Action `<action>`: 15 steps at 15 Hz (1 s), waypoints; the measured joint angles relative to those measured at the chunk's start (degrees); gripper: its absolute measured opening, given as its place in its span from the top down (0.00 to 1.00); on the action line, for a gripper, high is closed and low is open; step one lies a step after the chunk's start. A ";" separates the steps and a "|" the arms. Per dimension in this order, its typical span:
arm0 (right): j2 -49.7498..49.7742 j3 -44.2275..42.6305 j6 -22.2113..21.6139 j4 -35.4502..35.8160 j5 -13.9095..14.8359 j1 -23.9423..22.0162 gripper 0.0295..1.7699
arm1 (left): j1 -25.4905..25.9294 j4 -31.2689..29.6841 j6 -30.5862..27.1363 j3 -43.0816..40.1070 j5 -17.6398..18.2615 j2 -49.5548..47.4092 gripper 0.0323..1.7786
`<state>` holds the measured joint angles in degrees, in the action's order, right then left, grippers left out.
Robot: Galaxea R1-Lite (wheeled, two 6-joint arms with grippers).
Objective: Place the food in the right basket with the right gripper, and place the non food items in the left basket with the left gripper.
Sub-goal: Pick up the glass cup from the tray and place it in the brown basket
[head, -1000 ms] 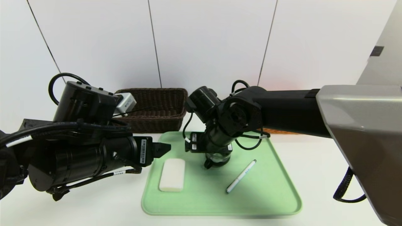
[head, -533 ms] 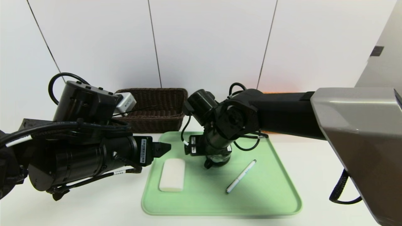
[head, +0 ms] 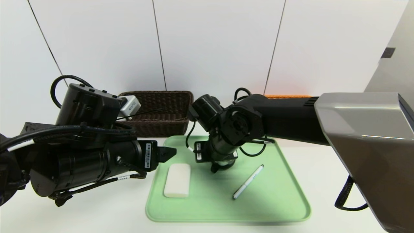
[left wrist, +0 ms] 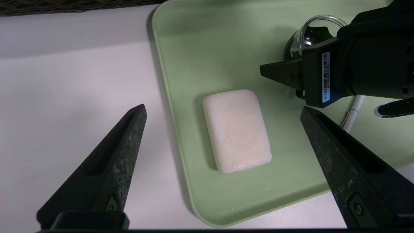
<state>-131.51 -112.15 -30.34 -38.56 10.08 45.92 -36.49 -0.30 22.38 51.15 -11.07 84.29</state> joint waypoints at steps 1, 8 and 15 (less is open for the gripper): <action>-0.05 0.00 0.05 0.00 0.02 0.02 0.49 | 0.00 0.00 0.00 0.00 -0.01 0.02 0.05; 0.48 0.00 0.09 -0.05 -0.17 -0.01 0.93 | 0.11 -0.05 0.79 -0.02 -0.06 0.09 0.05; 3.56 0.06 0.16 -0.22 -0.09 -0.04 0.95 | 0.09 -0.02 0.96 0.00 -0.15 0.00 0.05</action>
<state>-127.95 -112.09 -30.18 -38.78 10.00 45.89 -36.40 -0.33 23.34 51.15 -11.22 84.29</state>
